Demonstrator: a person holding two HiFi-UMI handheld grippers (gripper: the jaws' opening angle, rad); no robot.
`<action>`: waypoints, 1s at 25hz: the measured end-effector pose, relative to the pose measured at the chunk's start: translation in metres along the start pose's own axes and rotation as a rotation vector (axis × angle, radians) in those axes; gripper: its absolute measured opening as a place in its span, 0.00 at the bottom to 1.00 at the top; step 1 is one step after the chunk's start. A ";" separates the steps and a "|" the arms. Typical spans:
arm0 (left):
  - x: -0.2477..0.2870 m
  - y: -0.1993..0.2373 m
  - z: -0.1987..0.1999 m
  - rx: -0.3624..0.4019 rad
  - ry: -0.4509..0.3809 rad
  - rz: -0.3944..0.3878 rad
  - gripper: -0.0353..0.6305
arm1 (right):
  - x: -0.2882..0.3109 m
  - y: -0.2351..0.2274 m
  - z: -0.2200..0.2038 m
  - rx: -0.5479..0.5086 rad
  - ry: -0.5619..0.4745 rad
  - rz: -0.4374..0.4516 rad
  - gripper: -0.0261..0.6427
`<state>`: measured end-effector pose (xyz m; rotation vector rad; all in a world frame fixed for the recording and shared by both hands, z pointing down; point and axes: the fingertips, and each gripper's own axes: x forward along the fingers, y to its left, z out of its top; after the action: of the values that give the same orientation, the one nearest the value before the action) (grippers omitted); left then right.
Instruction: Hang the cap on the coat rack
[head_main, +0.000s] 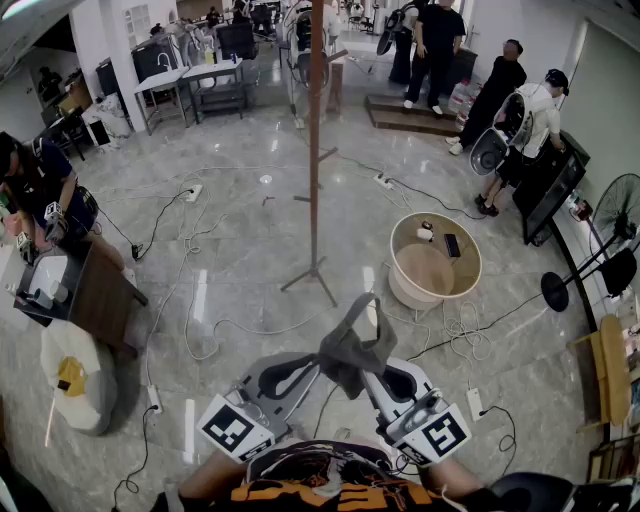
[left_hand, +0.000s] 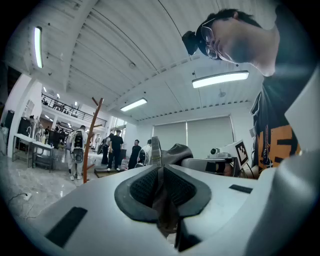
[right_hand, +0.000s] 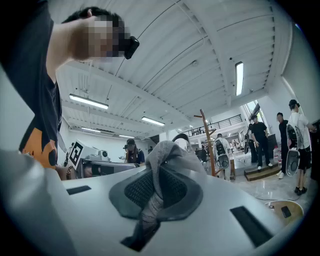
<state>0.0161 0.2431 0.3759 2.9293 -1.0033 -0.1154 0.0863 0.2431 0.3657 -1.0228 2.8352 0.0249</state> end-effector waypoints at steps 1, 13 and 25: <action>-0.002 -0.001 0.000 0.001 0.002 -0.002 0.13 | 0.000 0.002 0.000 0.000 -0.001 0.000 0.08; 0.003 -0.019 -0.001 0.013 0.015 0.007 0.13 | -0.017 0.002 0.004 -0.006 -0.018 0.011 0.08; 0.036 -0.046 0.001 0.028 -0.006 0.074 0.13 | -0.048 -0.032 0.011 0.005 -0.015 0.068 0.08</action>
<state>0.0724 0.2568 0.3699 2.9140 -1.1214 -0.1081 0.1445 0.2494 0.3619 -0.9206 2.8541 0.0313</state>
